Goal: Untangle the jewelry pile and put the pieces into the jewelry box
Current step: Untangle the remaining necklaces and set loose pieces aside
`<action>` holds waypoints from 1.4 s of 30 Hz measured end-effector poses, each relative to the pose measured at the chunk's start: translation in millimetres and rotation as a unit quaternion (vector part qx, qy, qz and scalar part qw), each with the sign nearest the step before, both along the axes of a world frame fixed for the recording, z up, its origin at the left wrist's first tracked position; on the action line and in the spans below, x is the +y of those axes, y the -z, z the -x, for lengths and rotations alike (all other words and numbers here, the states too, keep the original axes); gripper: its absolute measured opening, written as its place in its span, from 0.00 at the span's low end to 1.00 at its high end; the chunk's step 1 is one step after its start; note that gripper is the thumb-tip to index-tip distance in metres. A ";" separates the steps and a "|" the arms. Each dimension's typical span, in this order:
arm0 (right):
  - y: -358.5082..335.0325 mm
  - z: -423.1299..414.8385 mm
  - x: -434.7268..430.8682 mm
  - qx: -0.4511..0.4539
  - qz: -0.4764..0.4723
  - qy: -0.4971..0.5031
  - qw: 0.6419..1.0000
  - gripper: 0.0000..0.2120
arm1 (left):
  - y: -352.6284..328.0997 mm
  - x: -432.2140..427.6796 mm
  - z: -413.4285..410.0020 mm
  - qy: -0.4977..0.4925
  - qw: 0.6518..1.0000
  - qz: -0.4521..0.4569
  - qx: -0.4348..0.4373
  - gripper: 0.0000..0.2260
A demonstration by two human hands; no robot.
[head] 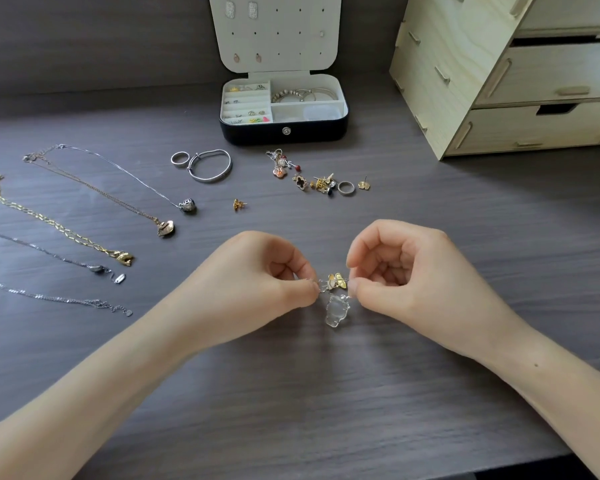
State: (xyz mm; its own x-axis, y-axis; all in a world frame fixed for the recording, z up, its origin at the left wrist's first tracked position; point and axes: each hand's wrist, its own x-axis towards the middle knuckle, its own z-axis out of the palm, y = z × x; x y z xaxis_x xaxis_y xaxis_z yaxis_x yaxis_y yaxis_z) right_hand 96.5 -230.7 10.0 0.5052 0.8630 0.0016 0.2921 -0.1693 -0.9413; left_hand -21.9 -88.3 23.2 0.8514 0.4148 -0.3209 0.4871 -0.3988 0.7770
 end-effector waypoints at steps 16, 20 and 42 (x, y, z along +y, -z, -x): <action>6.1 2.9 -3.3 -0.174 0.050 -0.049 0.982 0.06 | 1.5 1.1 1.3 -0.001 0.999 0.036 -0.022 0.01; 14.1 2.9 0.9 -0.307 0.076 0.009 0.949 0.06 | 3.2 1.9 3.0 0.022 0.999 -0.006 -0.032 0.05; 3.4 -9.7 5.4 -0.067 -0.009 -0.010 0.998 0.08 | 5.4 10.0 9.8 0.038 0.988 -0.150 -0.009 0.07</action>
State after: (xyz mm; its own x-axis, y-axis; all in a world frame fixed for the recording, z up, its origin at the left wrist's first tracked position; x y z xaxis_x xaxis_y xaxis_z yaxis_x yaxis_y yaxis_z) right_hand 106.1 -225.2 6.5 0.4819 0.8722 0.0836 0.4180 -0.1450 -0.8968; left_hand -31.7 -78.3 17.8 0.8877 0.4245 -0.1783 0.4352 -0.6471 0.6260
